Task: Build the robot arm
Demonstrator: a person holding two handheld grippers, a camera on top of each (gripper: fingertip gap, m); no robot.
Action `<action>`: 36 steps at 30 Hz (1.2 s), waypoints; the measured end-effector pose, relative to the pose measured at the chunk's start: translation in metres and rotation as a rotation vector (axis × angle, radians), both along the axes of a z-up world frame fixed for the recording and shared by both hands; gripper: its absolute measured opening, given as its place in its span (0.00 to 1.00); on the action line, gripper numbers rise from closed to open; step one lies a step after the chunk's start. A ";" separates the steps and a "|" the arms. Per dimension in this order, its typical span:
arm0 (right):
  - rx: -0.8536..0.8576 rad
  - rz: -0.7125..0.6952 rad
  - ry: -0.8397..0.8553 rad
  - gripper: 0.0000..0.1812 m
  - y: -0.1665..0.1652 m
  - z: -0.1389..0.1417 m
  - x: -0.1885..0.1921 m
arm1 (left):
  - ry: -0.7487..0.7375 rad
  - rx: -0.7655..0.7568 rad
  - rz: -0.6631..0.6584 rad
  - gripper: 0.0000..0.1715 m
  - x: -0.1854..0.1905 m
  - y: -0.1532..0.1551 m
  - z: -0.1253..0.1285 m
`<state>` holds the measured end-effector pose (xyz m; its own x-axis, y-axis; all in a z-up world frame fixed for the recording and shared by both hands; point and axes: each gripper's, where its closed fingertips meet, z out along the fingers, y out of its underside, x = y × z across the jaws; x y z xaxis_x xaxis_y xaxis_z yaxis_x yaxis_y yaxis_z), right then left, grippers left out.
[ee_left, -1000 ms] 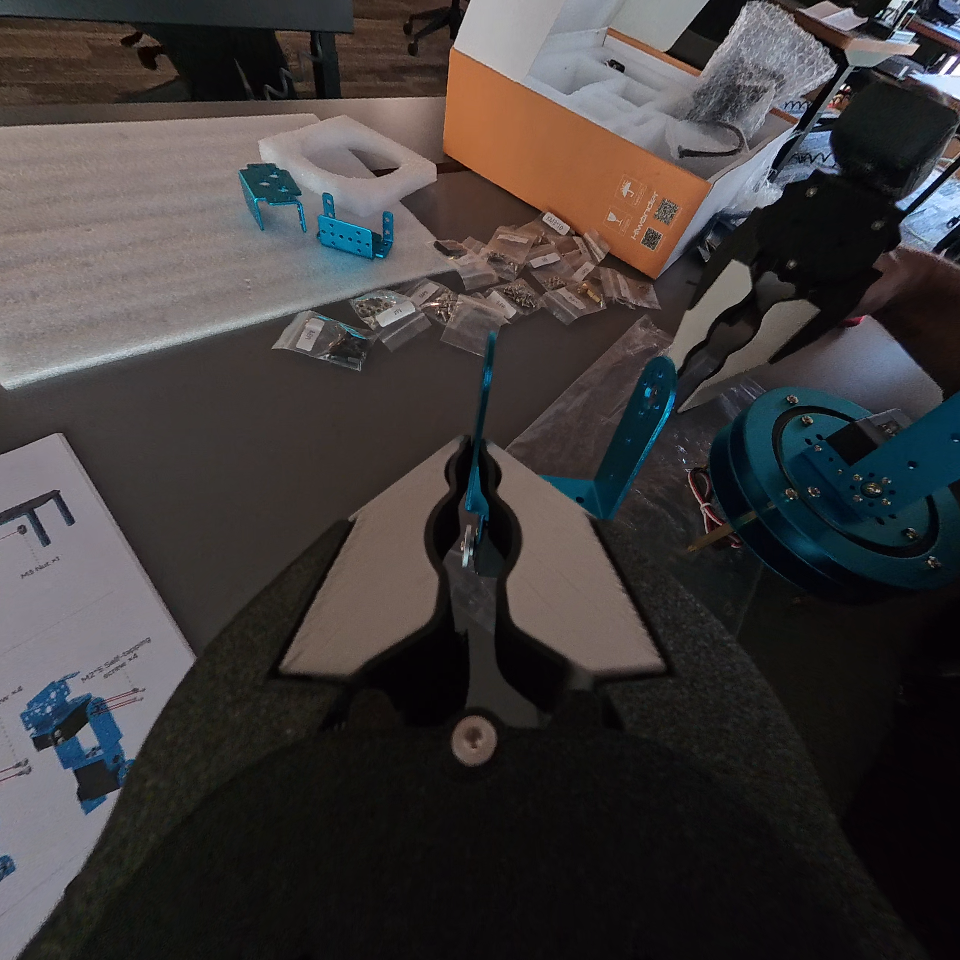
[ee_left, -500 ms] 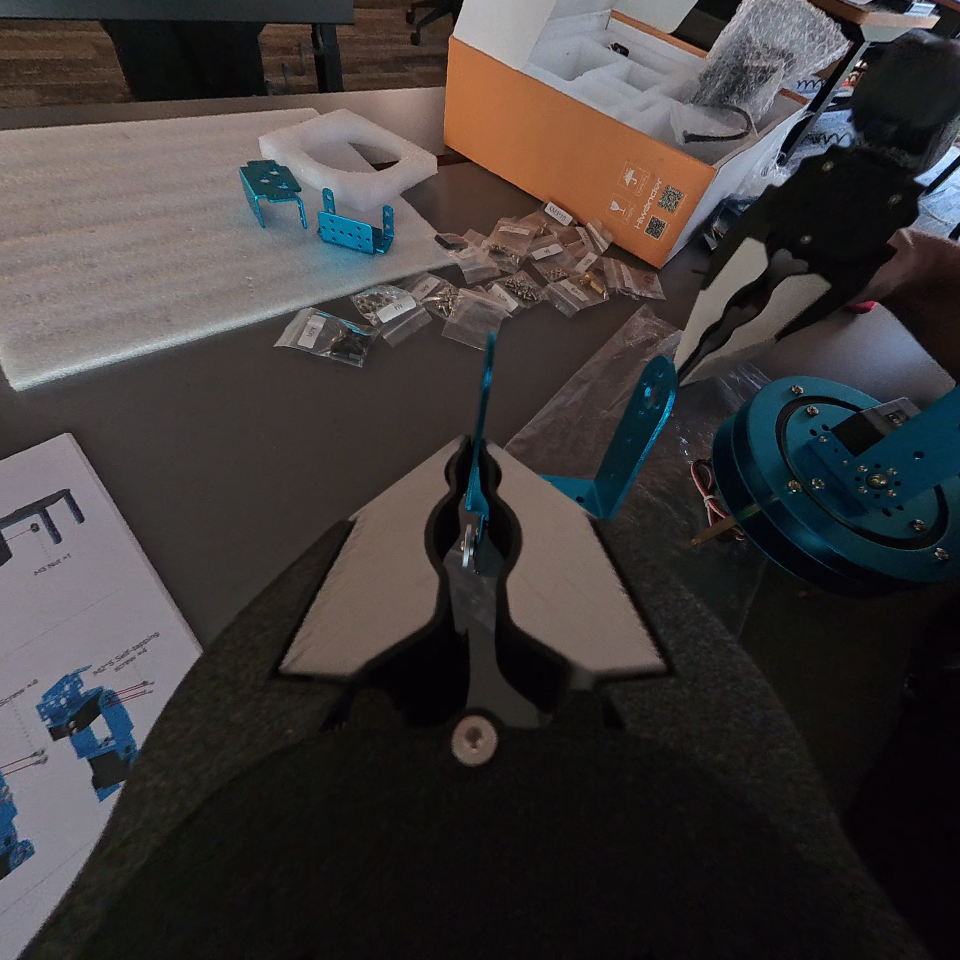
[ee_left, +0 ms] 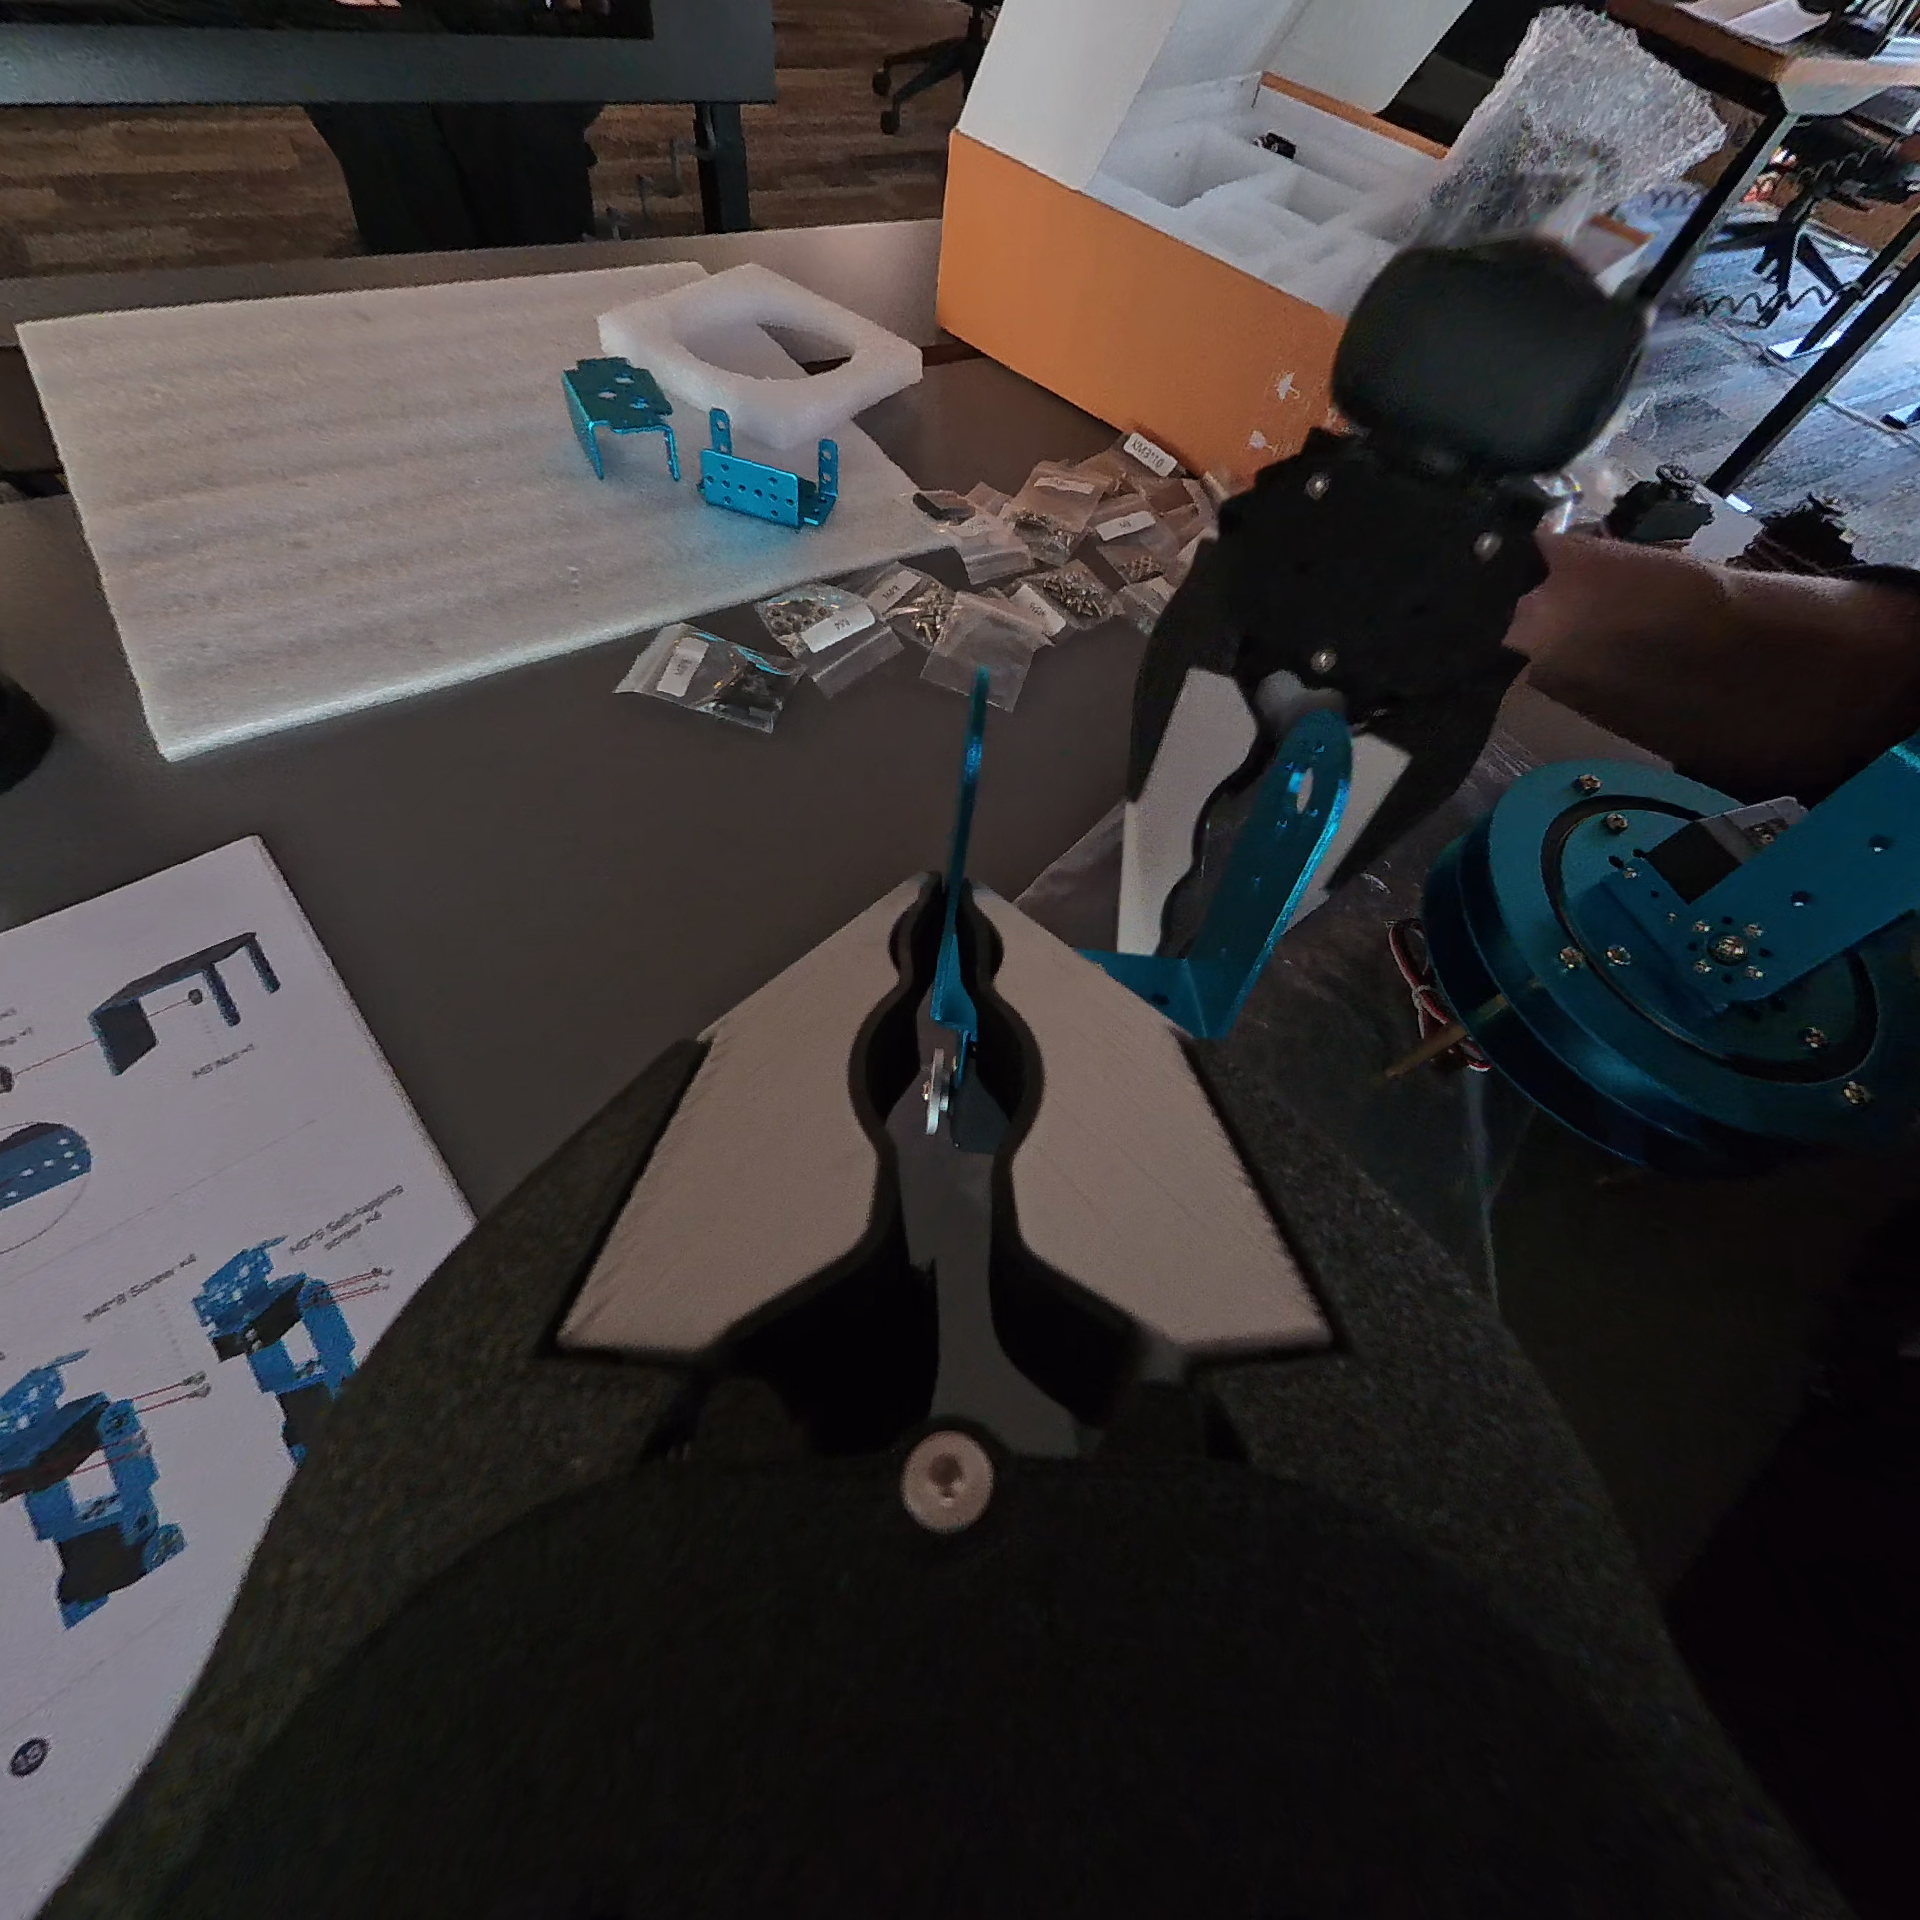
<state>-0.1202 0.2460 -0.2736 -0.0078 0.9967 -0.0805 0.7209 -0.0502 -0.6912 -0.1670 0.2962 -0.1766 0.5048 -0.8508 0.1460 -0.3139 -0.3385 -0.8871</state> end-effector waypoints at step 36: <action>0.008 -0.341 -0.032 0.00 -0.038 -0.004 0.131 | 0.006 -0.017 -0.026 0.00 0.005 0.003 -0.013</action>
<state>0.0108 0.2078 -0.2777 0.3286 0.9421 -0.0671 0.6850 -0.2866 -0.6698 -0.1624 0.2994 -0.1894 0.4838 -0.8609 0.1574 -0.3278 -0.3450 -0.8795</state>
